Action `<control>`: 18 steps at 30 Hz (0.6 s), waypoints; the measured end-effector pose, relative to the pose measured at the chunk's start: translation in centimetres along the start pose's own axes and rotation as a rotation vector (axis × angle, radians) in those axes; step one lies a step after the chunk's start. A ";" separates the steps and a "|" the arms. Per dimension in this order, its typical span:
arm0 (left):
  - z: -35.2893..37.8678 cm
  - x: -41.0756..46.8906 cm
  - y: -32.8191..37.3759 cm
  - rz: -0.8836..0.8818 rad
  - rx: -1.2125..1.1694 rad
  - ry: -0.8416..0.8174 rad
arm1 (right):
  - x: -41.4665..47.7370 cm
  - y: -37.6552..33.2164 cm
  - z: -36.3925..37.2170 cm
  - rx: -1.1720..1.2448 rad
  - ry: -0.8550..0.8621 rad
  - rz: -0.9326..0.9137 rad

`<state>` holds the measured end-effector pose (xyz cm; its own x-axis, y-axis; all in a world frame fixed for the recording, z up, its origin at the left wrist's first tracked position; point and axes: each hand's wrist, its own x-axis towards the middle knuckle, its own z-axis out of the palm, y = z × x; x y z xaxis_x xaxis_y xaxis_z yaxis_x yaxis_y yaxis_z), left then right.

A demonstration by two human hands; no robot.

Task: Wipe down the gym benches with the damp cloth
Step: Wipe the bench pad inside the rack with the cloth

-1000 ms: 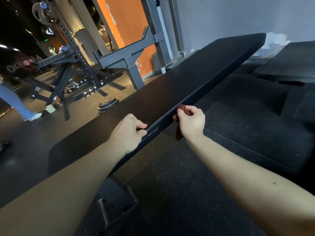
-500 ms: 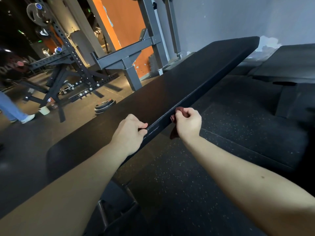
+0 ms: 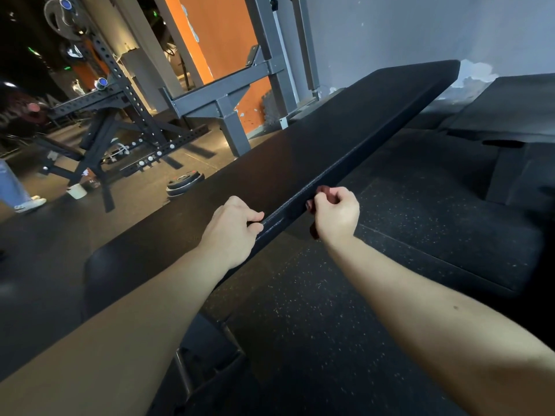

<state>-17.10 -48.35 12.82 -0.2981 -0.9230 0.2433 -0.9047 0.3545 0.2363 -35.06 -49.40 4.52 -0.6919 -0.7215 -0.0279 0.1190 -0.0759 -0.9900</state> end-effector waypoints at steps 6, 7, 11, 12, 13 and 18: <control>0.3 -0.1 -0.6 -0.001 -0.044 0.017 | -3.2 1.9 0.3 -0.085 -0.201 -0.188; 0.4 -0.2 -0.6 0.004 -0.047 0.021 | -2.5 1.8 0.2 -0.106 -0.174 -0.193; 0.4 -0.3 -0.6 0.014 -0.045 0.038 | -0.3 1.2 0.2 -0.083 -0.066 -0.152; 0.4 -0.4 -0.6 0.017 -0.046 0.044 | 0.1 1.2 0.2 -0.058 -0.028 -0.130; 0.5 -0.4 -0.7 0.020 -0.047 0.046 | 0.4 1.1 0.1 -0.043 0.000 -0.113; 0.7 -0.5 -0.7 0.033 -0.060 0.059 | -0.4 1.0 0.6 -0.010 0.036 -0.083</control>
<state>-16.49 -48.28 11.88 -0.3075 -0.9009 0.3063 -0.8741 0.3946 0.2831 -34.26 -49.64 3.64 -0.7241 -0.6879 0.0493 0.0532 -0.1270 -0.9905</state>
